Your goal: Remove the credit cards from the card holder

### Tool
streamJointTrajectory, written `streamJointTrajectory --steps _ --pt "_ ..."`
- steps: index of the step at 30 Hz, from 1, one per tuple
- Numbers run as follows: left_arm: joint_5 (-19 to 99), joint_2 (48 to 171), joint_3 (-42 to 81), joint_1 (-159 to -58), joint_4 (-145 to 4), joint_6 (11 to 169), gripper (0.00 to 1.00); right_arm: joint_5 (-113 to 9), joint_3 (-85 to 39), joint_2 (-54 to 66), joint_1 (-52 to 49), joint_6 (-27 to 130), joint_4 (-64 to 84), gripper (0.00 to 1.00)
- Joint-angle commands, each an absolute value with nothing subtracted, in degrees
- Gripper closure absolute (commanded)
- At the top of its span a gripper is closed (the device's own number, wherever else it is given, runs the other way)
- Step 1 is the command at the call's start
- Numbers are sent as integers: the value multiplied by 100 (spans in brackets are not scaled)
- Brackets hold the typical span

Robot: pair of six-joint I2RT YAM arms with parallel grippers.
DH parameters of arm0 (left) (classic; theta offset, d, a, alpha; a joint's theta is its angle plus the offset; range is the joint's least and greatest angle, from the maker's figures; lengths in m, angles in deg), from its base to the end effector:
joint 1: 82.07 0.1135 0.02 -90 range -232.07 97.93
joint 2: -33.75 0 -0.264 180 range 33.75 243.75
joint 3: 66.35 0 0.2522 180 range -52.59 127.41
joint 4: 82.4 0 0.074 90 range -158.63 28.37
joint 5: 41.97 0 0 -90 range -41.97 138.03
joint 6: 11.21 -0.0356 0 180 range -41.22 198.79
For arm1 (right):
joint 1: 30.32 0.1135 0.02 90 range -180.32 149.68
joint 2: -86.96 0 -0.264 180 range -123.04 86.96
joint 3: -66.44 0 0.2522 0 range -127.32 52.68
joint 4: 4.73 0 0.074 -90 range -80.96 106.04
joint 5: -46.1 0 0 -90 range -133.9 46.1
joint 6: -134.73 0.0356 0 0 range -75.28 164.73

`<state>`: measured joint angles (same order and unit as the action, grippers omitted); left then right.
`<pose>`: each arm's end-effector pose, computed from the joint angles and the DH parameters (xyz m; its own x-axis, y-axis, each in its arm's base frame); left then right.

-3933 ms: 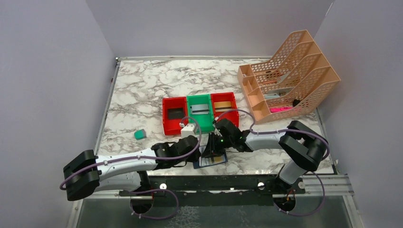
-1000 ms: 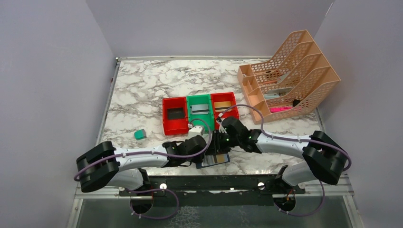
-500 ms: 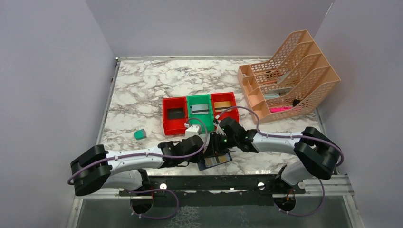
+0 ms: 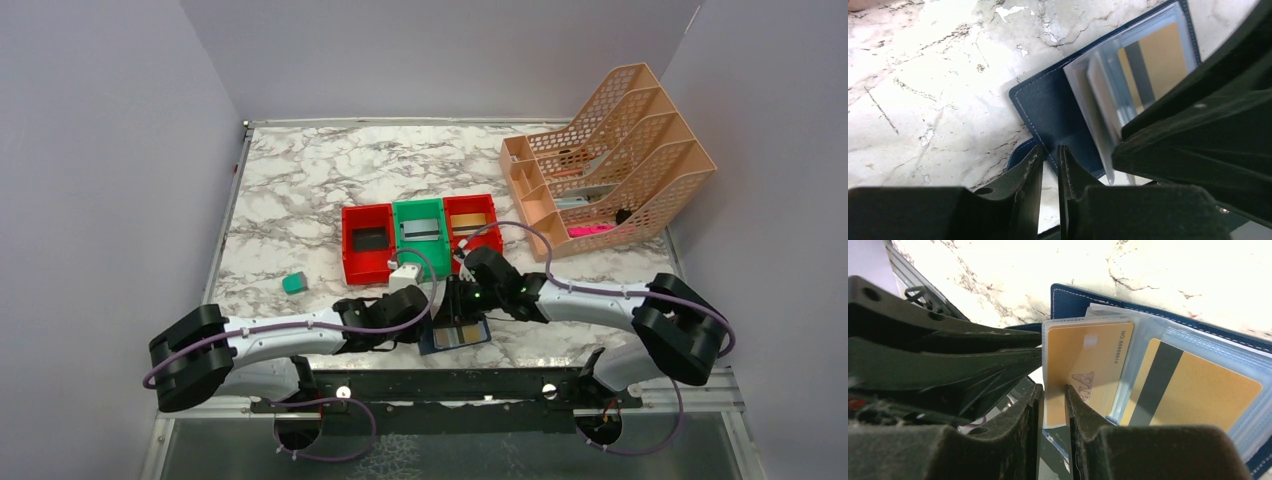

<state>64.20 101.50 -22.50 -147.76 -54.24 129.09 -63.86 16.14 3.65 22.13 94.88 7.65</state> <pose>0.0984 -0.1938 0.1703 -0.8266 0.0348 -0.5617 0.2643 0.9052 -0.3328 0.1587 0.2264 0.1618 -0.9623 -0.0678 -0.2634 -0.2380 0.6786 0.6949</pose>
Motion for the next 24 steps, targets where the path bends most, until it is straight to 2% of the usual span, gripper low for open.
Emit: streamJointTrajectory --steps 1,13,18,24 --pt "6464 10410 -2177 -14784 -5491 12815 79 -5745 1680 849 2242 9552 1142 73" --pt "6323 11357 -1865 -14778 -5390 12707 81 -4688 1486 1315 2162 9086 2333 71" --pt "6434 11294 -1914 -14778 -5353 12806 82 -4790 1440 1293 2163 8905 2338 64" --pt "6508 11092 -1945 -14783 -5336 12793 82 -5447 1749 957 2139 9077 1572 63"
